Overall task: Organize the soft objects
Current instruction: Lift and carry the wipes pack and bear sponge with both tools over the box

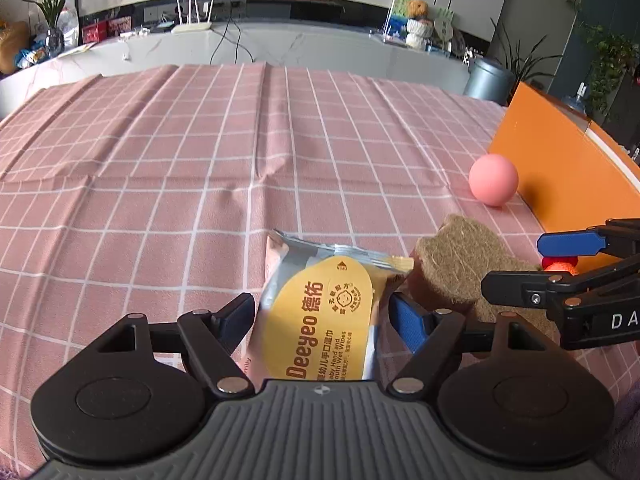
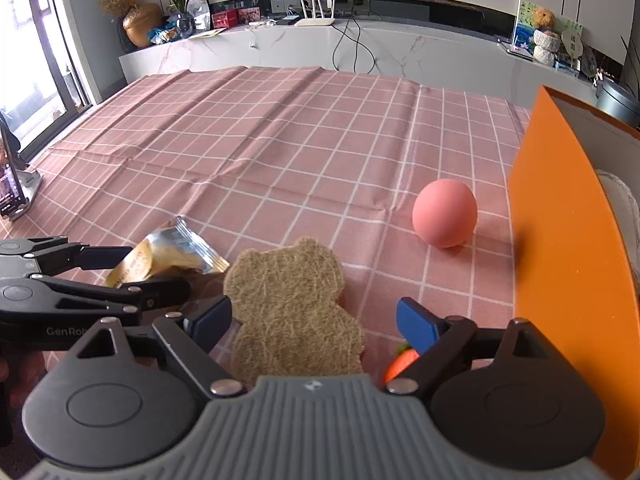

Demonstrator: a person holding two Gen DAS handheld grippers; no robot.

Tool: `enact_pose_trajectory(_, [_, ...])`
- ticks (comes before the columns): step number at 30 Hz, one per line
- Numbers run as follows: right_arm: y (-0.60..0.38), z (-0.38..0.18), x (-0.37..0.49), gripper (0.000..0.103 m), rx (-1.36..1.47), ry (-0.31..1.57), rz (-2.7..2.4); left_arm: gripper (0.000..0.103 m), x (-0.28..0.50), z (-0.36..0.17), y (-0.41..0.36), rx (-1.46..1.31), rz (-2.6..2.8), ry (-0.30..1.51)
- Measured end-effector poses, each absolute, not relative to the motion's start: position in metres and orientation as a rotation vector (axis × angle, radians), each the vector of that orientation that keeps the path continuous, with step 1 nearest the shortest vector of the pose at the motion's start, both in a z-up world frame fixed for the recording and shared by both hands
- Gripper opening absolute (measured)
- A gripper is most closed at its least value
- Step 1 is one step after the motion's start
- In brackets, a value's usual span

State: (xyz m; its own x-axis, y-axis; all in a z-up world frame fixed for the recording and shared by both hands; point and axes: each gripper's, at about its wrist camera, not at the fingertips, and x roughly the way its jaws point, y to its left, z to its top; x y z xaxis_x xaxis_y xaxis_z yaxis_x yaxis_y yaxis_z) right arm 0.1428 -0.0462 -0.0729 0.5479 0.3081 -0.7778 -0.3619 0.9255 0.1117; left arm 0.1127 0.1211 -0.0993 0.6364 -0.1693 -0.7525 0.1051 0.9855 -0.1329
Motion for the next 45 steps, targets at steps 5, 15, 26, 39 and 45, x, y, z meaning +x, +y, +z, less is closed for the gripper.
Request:
enact_pose_trajectory(5, [-0.040,-0.083,0.143,0.087,-0.071,0.936,0.445,0.088,0.113,-0.104,0.120,-0.060,-0.149,0.873])
enact_pose_trajectory(15, [-0.034,-0.098,0.142,0.075,-0.125,0.945,0.454,0.063,0.109,-0.103,0.115,-0.001,-0.143,0.853])
enact_pose_trajectory(26, [-0.038,-0.072,0.133,0.074,-0.108,0.886,0.450,0.057,0.097,-0.078,0.110,-0.018,-0.144,0.798])
enact_pose_trajectory(39, [-0.085,0.011,0.111,0.074,-0.113,0.698,0.357,0.057,0.094,0.001,0.073,-0.072,-0.191,0.697])
enact_pose_trajectory(45, [-0.145,0.040,0.111,0.074,-0.049,0.661,0.259,0.057,0.108,0.035,0.028,-0.077,-0.295,0.646])
